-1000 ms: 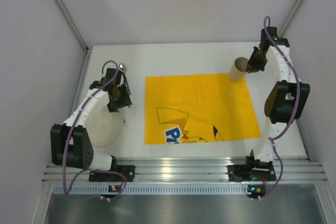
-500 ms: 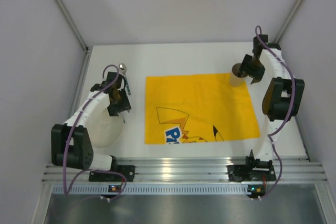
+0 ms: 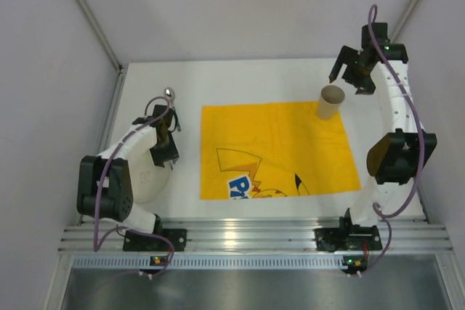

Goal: Set the dinner table for one person

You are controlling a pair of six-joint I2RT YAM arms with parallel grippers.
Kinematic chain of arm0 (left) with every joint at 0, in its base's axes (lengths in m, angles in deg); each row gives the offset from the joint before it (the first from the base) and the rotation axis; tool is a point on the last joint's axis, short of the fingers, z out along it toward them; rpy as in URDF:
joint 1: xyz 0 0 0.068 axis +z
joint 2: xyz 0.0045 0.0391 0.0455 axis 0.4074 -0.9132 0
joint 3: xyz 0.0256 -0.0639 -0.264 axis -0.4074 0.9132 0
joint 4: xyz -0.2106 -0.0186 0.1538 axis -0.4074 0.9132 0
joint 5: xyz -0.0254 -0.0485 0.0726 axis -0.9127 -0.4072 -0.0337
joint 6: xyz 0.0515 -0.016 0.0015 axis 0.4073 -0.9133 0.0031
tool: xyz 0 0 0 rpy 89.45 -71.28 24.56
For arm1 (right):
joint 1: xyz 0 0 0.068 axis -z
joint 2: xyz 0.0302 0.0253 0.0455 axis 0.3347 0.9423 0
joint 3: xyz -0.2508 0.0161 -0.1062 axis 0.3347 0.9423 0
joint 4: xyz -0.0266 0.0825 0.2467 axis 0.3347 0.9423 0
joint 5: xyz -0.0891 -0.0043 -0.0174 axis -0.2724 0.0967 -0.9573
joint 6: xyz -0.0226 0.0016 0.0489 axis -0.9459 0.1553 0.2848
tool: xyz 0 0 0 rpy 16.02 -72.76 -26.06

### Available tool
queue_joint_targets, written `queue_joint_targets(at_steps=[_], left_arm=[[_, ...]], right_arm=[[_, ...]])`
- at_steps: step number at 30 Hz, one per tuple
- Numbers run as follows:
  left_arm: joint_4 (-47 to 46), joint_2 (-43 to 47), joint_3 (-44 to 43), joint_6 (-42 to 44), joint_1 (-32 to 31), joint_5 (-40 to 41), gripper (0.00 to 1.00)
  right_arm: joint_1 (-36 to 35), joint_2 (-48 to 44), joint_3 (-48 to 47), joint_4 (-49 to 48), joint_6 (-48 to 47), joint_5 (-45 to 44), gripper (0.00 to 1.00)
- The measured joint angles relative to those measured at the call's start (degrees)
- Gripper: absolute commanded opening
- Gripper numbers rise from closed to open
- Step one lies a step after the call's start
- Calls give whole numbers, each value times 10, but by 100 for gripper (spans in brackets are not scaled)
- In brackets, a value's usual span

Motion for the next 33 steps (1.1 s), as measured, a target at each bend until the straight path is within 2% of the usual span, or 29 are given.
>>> queue_joint_targets(at_steps=[4,7,9,16,21,24,28,33], left_arm=[[-18,-31,10,-3,3,3,37],[-34,-58,17,-5,5,5,18],[-34,-59,15,-4,5,8,0],[10,-74,-28,21,5,68,0],[55,-77,-125,45,-7,86,0],[78,-84,-218,52,-59,101,0],[94,-133,-359,53,-160,95,0],[103,-229,-466,56,-273,65,0]], right_arm=[[0,-58,-2,19,0,0,95],[0,-81,-1,32,0,-1,95],[0,-87,0,38,-1,-2,95],[0,-87,3,55,-2,-7,95],[0,-87,3,66,-2,-9,95],[0,-87,3,70,-2,-11,95],[0,-99,20,71,-2,-14,95],[1,-139,71,72,-2,-26,97]])
